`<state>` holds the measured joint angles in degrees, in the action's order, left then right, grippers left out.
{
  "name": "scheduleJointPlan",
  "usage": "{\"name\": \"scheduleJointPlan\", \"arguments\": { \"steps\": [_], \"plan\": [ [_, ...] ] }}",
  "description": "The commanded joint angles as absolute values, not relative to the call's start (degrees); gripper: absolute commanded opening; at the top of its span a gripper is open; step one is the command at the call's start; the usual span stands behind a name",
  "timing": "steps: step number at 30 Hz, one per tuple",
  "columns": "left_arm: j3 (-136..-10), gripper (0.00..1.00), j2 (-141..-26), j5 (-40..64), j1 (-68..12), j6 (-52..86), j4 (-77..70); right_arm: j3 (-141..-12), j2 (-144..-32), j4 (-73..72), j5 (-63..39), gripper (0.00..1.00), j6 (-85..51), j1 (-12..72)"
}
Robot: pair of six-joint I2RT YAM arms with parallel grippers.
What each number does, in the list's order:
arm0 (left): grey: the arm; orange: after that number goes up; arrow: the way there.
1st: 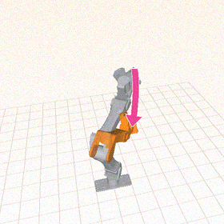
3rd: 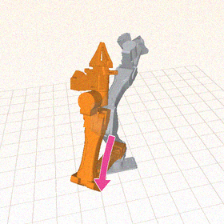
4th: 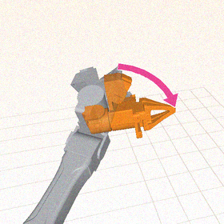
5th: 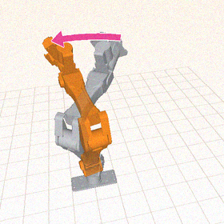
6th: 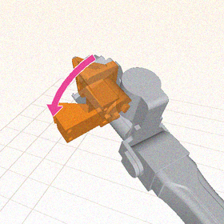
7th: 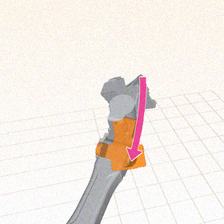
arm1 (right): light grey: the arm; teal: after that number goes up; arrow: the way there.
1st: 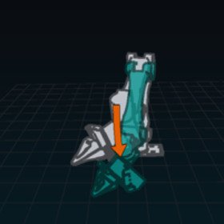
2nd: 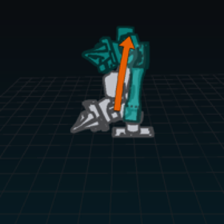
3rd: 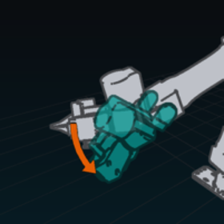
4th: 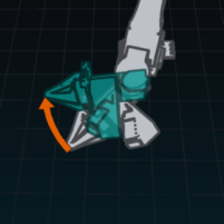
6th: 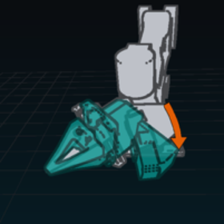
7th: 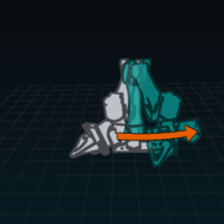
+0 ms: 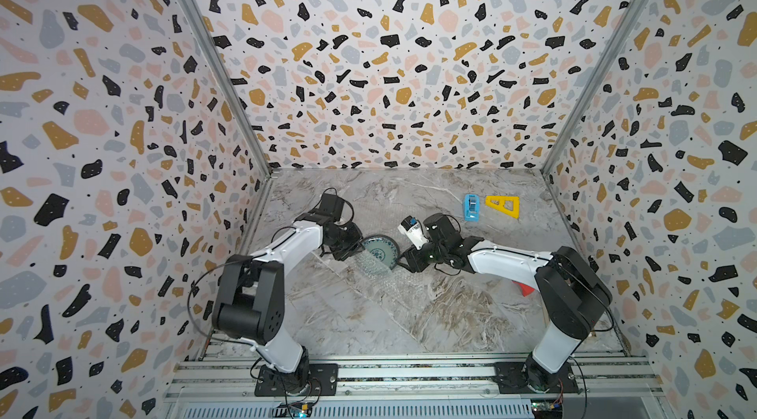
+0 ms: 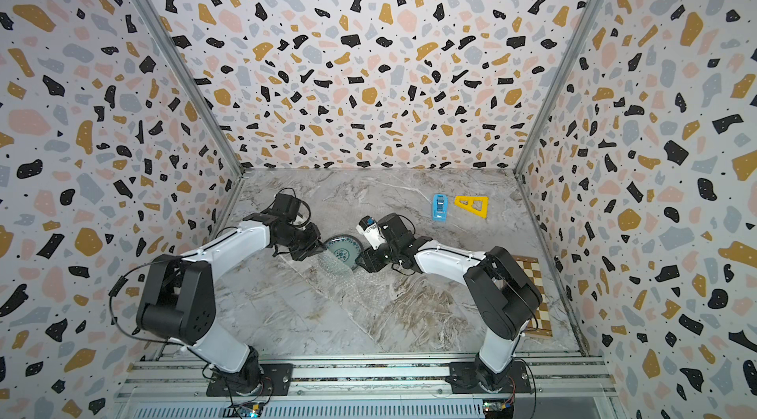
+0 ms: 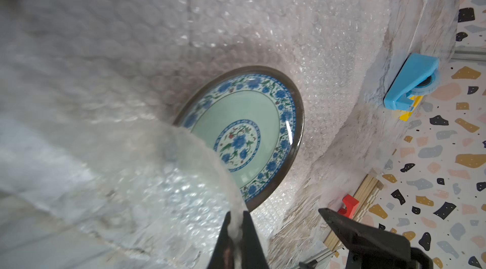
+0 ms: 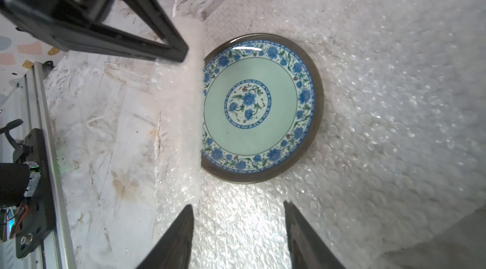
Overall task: Wrap dinner plates in bubble wrap
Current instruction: Wrap the plate in the bubble wrap.
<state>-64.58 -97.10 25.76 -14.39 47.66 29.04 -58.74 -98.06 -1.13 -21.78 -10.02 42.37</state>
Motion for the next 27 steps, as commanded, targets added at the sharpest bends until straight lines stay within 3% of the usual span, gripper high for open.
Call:
{"name": "scheduleJointPlan", "arguments": {
  "steps": [1,7,22,24,27],
  "plan": [
    [-68.9,0.07,-102.1,27.0,-16.1,48.5,26.7,-58.8,-95.1,-0.7,-21.3,0.56,-8.5,42.4],
    [-71.3,0.07,-107.0,27.2,-16.5,49.2,24.5,-61.3,-100.6,-3.8,-20.6,0.69,-6.1,42.0],
    [-71.5,0.09,-109.5,31.2,-16.5,48.2,23.3,-73.7,-114.7,-5.0,-16.1,0.69,-1.2,42.7],
    [-71.4,0.09,-109.6,31.4,-16.5,48.2,23.1,-75.1,-116.3,-4.6,-15.7,0.64,-1.4,42.8],
    [-71.5,0.12,-109.4,31.4,-16.4,48.2,22.7,-75.8,-117.7,-4.8,-15.4,0.44,-2.1,42.8]
  ]
}}
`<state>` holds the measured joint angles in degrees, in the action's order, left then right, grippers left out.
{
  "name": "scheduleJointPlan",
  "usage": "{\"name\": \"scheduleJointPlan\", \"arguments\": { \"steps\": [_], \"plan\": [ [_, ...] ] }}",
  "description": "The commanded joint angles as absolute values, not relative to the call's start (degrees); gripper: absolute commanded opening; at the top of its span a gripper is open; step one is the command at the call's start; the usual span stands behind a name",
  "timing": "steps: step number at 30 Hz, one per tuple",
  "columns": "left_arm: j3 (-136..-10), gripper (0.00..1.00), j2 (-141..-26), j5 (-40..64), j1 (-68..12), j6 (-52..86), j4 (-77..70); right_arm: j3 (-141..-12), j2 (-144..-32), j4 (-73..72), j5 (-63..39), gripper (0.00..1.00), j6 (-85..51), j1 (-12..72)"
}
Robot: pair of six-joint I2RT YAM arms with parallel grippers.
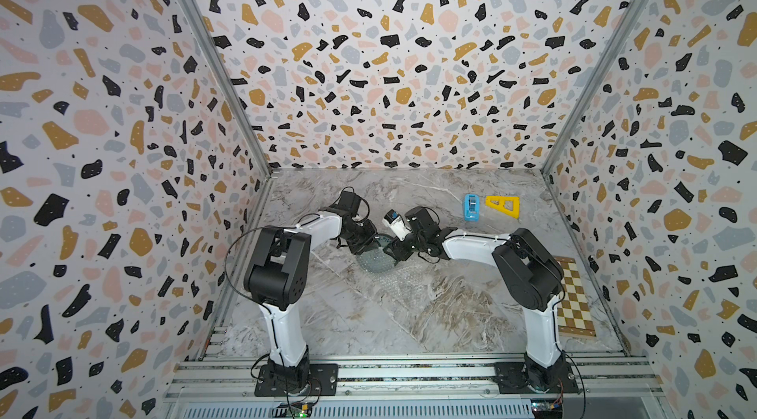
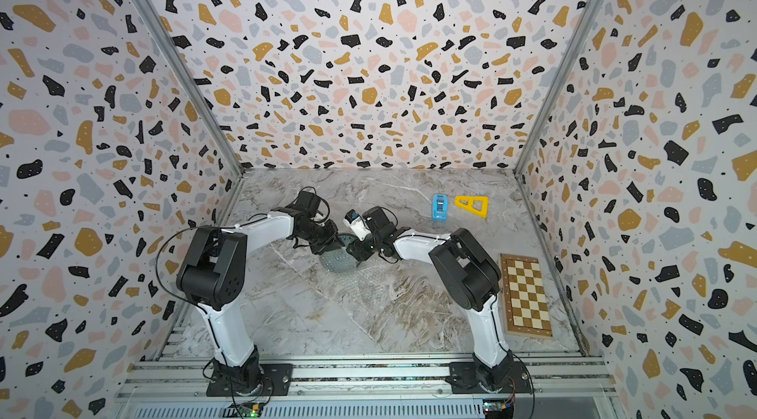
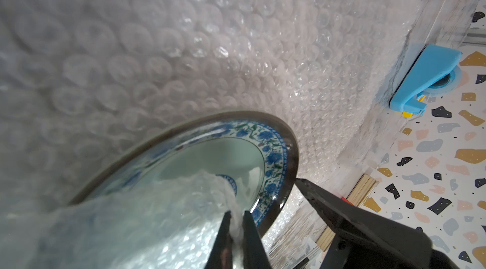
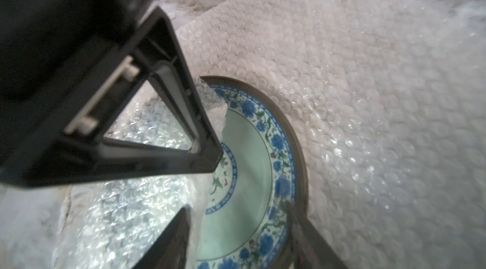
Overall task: Wrap dinner plates in bubble wrap
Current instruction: Wrap the plate in the bubble wrap.
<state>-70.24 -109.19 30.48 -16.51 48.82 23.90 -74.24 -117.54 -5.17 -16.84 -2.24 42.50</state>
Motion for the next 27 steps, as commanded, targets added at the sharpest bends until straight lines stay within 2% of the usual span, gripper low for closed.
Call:
{"name": "scheduleJointPlan", "arguments": {
  "steps": [1,4,7,10,13,17,20,22,27],
  "plan": [
    [-71.5,0.13,-109.4,31.6,-16.4,48.3,22.5,-75.8,-117.8,-5.1,-15.5,0.37,-2.3,42.8],
    [-71.7,0.21,-109.4,32.6,-16.2,48.3,22.0,-75.8,-118.1,-5.4,-15.6,0.21,-3.3,42.6],
    [-71.2,0.29,-108.3,33.3,-15.4,47.9,21.9,-76.3,-118.6,-5.0,-15.6,0.10,-3.6,42.5],
    [-70.1,0.41,-106.0,33.2,-14.0,47.6,22.1,-76.4,-119.1,-4.7,-15.5,0.07,-3.9,42.5],
    [-68.6,0.46,-103.4,32.7,-12.1,47.8,21.7,-76.7,-119.7,-4.3,-15.8,0.07,-4.3,42.5],
    [-66.0,0.43,-100.0,30.6,-11.0,46.9,23.0,-76.5,-119.5,-4.2,-15.5,0.07,-4.7,42.5],
    [-64.3,0.26,-97.9,28.5,-11.0,45.5,24.8,-76.5,-119.6,-3.9,-15.1,0.06,-4.5,42.5],
    [-62.9,0.19,-98.0,28.8,-11.1,45.4,24.8,-76.5,-119.7,-3.9,-15.0,0.06,-4.5,42.5],
    [-60.2,0.16,-100.5,29.6,-13.1,48.7,19.6,-77.2,-119.3,-3.3,-15.8,0.07,-4.9,42.5]
  ]
}}
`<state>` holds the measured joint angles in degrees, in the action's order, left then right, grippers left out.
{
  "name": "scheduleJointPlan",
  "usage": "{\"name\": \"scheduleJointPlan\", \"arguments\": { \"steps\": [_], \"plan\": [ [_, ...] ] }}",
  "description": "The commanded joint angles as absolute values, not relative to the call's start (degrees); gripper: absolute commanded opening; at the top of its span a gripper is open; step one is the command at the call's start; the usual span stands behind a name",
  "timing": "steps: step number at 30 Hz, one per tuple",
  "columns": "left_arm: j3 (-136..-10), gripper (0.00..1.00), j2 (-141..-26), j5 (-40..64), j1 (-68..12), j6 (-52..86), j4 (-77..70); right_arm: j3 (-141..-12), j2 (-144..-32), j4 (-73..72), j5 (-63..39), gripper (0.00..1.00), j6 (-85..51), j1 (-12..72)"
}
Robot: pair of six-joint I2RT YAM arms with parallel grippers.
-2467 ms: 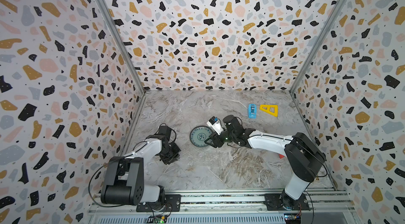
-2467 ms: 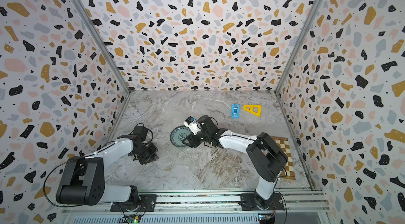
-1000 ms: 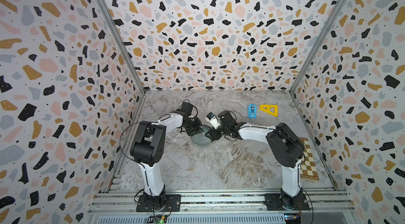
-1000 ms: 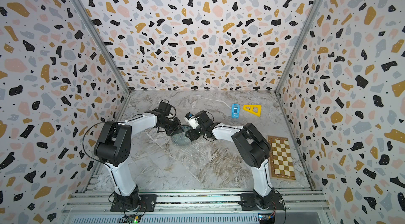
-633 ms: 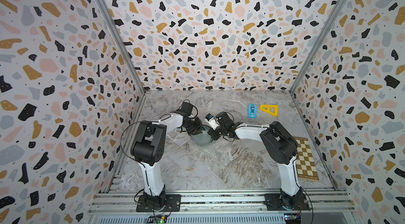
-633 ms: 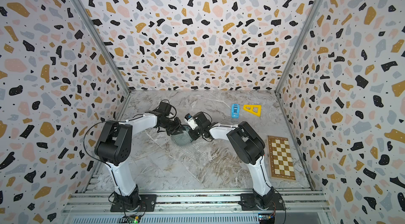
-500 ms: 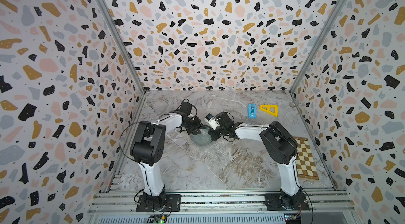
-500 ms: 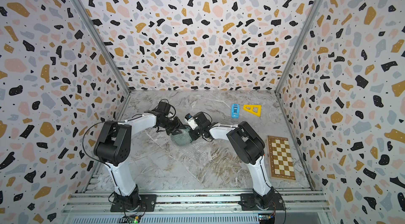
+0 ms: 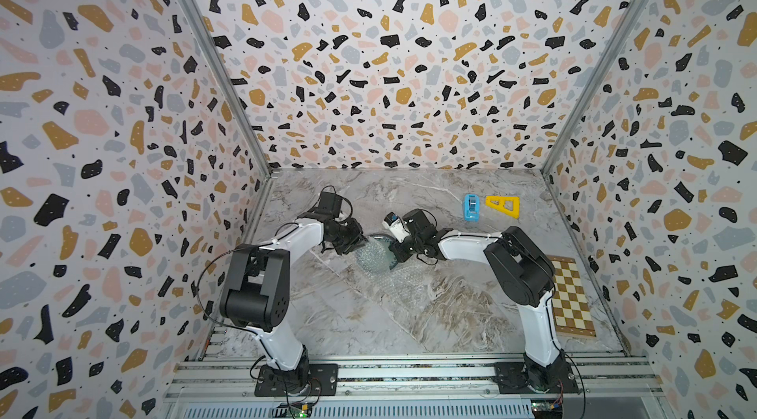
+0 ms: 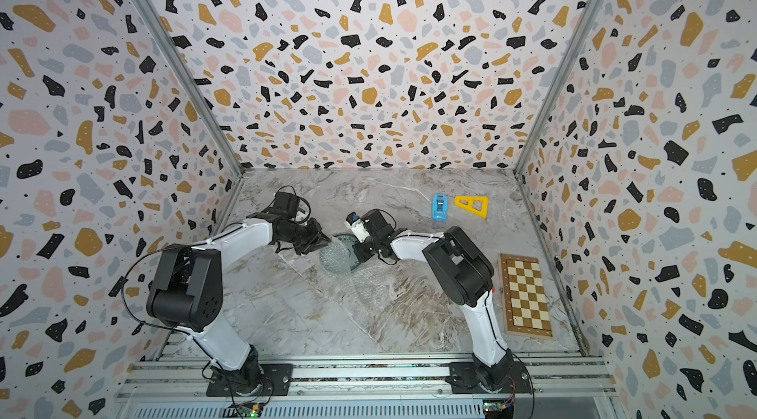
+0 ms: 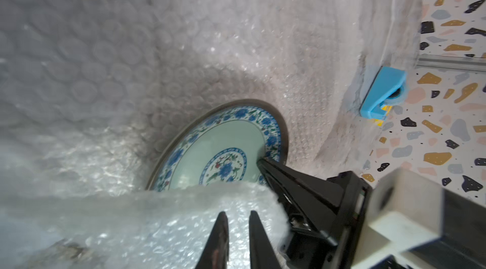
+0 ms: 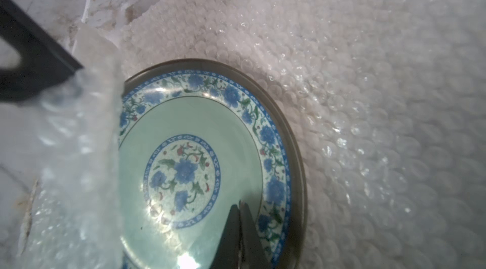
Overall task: Wrap dinner plates in bubble wrap
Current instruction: Wrap the plate in the bubble wrap.
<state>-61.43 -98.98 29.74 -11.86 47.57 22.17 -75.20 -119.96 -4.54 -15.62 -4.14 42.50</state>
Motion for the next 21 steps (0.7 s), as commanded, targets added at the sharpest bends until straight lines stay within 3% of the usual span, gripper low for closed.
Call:
{"name": "scheduleJointPlan", "arguments": {
  "steps": [1,13,21],
  "plan": [
    [-60.5,0.16,-101.3,29.6,-13.6,49.2,19.0,-77.3,-118.7,-3.1,-16.1,0.08,-5.1,42.5],
    [-66.4,0.18,-108.0,27.1,-15.0,48.2,19.3,-71.0,-105.5,2.4,-15.3,0.26,-6.4,42.2],
    [-64.3,0.18,-110.1,27.7,-15.2,47.9,17.3,-51.3,-88.8,4.5,-14.0,0.55,-7.8,44.5]
  ]
}}
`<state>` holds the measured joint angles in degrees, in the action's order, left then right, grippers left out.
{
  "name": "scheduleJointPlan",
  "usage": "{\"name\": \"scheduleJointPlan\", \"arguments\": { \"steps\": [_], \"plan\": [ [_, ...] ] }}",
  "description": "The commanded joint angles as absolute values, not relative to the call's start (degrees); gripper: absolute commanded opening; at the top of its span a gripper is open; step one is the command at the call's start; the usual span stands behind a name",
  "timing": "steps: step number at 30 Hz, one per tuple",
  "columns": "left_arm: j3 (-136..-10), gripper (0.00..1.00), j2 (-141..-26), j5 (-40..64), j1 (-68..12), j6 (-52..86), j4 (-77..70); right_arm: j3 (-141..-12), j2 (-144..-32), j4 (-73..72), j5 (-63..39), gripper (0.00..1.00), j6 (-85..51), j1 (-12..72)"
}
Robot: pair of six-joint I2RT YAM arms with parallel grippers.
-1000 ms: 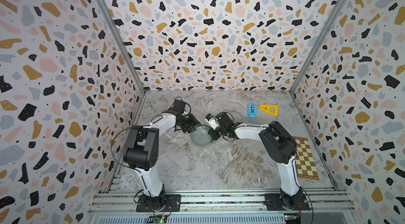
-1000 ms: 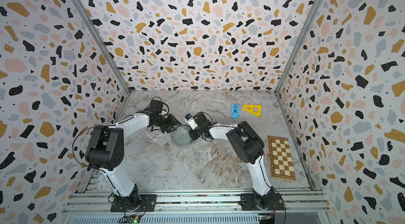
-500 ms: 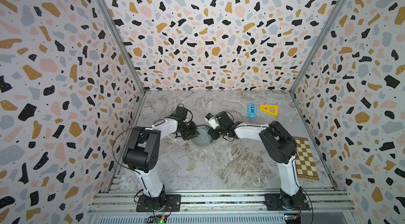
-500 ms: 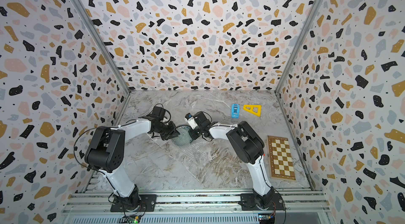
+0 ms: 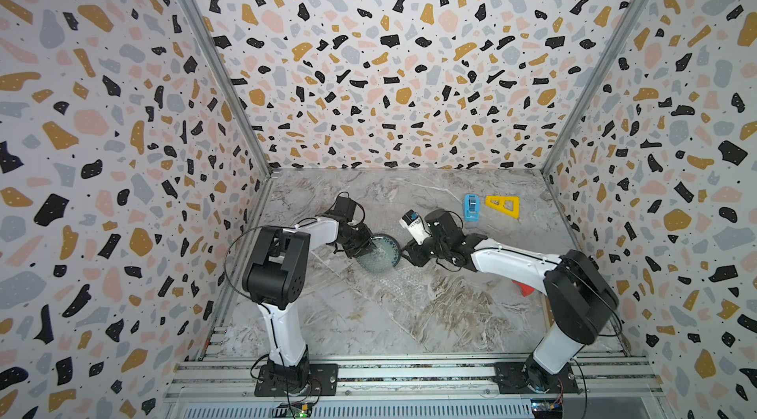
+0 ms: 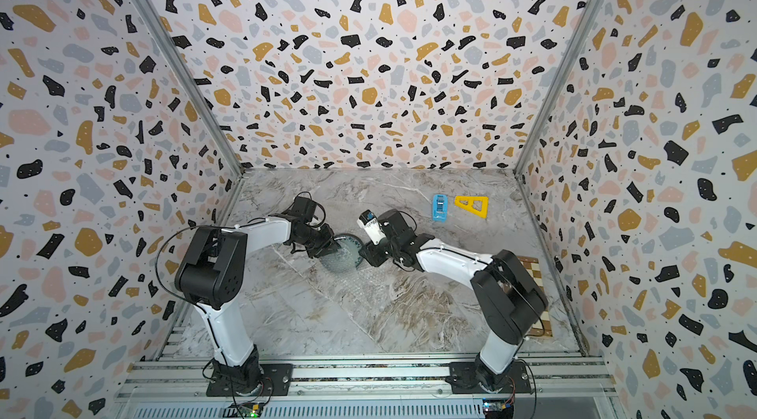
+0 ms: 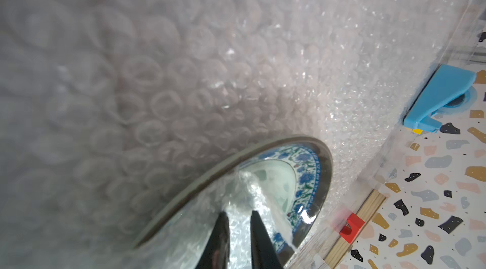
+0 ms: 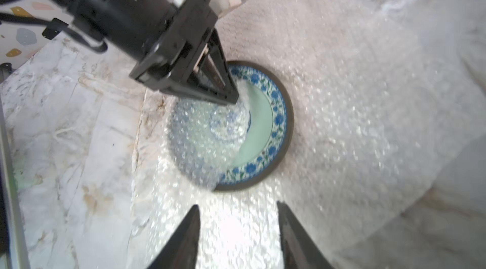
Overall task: Wrap dinner plates in bubble wrap
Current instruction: Wrap the plate in the bubble wrap.
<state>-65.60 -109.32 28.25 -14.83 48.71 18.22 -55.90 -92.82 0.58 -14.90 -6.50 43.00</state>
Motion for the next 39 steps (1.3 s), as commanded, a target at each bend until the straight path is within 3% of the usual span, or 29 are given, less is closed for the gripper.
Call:
{"name": "scheduleJointPlan", "arguments": {
  "steps": [1,8,18,21,24,27,30,39],
  "plan": [
    [-64.0,0.18,-110.2,27.7,-15.2,47.9,17.1,-49.2,-87.1,4.5,-14.1,0.57,-8.1,45.4],
    [-62.7,0.18,-110.8,27.7,-15.3,47.9,15.7,-38.2,-78.3,0.3,-8.8,0.68,-9.1,53.1],
    [-61.7,0.18,-111.2,28.3,-15.3,47.7,14.3,-38.0,-88.3,-2.0,1.5,0.69,-7.6,59.0],
    [-61.3,0.18,-111.1,28.5,-15.3,47.8,14.0,-39.3,-90.9,-2.7,2.0,0.56,-7.2,59.3],
    [-60.9,0.18,-110.8,28.6,-15.3,47.6,14.2,-41.2,-91.9,-1.6,2.5,0.26,-6.9,59.3],
    [-60.7,0.18,-110.7,28.4,-15.3,47.4,14.2,-42.9,-90.5,-1.3,3.5,0.11,-5.9,59.3],
    [-60.6,0.18,-111.1,28.7,-15.2,47.2,14.2,-45.7,-89.1,-0.9,3.4,0.06,-3.8,58.8],
    [-59.7,0.18,-111.1,29.6,-14.9,47.6,13.3,-59.3,-94.9,-1.3,-4.5,0.04,2.1,51.0]
  ]
}}
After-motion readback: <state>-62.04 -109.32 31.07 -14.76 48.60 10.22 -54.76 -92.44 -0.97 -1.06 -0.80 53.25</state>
